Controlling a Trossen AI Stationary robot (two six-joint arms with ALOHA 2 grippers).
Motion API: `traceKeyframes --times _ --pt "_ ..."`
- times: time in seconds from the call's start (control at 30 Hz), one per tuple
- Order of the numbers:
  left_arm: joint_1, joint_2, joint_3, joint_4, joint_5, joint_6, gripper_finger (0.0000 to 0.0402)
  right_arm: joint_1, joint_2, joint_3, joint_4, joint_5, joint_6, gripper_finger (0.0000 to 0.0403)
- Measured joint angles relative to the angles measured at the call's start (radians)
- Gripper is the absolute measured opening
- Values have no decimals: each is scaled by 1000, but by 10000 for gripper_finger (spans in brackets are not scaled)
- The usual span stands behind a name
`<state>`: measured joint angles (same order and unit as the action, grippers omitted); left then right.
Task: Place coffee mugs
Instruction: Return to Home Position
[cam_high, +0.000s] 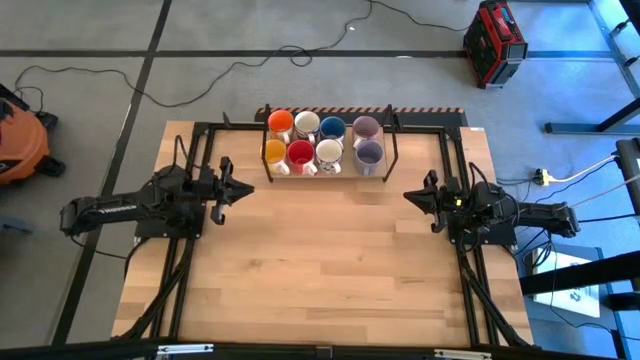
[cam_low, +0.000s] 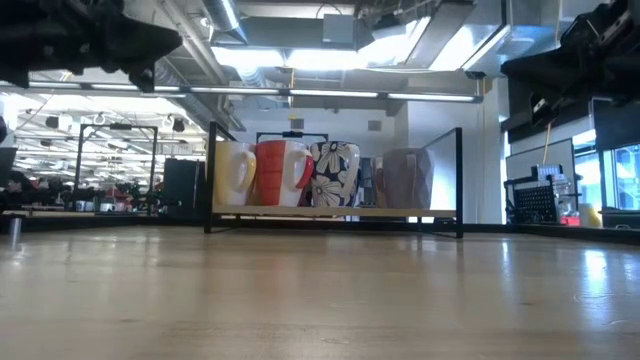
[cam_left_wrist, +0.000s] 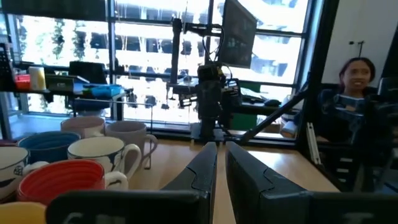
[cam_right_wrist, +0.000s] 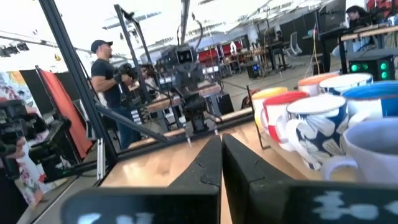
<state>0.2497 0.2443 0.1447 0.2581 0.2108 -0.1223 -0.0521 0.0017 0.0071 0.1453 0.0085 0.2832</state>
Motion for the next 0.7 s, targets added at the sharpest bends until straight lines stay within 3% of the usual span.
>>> traceKeyframes --times 0.23,0.37,0.57,0.7 --pt "0 -156 -83 -12 -17 -17 29 0 1 0 10 8 -29 1" --pt "0 -236 -108 -104 -27 -55 29 0 1 0 11 5 -26 1" --pt "0 -243 -121 -106 -30 -47 29 0 1 0 14 7 -28 1" --pt "0 -243 -137 -61 22 -3 29 0 1 0 4 7 -30 1"
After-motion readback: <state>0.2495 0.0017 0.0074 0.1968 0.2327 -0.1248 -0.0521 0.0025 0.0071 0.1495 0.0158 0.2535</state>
